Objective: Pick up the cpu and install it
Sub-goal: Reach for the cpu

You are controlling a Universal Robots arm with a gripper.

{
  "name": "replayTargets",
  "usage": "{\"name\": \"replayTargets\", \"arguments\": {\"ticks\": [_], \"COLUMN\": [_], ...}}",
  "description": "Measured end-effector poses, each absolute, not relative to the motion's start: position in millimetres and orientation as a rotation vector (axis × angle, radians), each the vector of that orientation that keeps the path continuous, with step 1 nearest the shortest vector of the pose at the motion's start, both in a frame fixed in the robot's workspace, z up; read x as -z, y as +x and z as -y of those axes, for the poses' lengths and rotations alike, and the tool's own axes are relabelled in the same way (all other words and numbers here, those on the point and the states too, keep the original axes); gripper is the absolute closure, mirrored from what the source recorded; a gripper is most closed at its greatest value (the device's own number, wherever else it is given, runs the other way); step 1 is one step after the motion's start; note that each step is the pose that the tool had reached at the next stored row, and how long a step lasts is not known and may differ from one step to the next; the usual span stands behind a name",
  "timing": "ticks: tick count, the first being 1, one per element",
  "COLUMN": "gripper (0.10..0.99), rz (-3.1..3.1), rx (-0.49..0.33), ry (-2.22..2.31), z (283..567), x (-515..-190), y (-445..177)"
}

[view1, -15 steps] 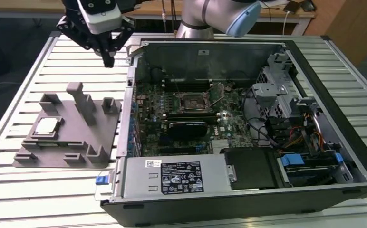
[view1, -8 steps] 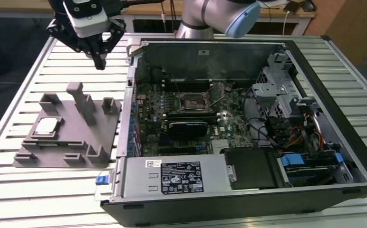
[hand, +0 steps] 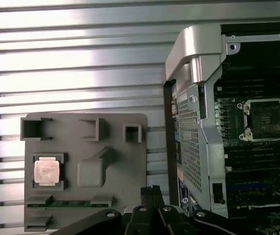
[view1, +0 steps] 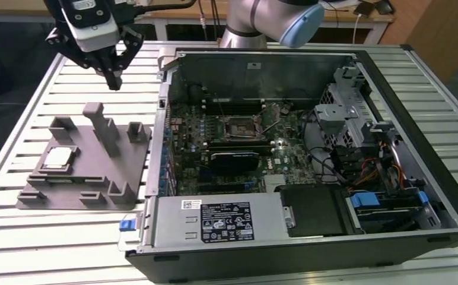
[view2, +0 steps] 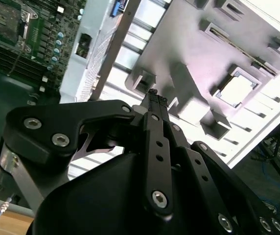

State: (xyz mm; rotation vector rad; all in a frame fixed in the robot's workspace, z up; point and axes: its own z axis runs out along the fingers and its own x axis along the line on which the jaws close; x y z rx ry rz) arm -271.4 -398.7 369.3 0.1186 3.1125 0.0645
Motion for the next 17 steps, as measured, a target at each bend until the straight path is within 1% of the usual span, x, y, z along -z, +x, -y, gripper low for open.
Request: {"name": "replayTargets", "arguments": {"ticks": [17], "gripper": [0.98], "rz": [-3.112], "rx": [-0.059], "ry": [0.119], "z": [399], "x": [-357], "y": [-316]}}
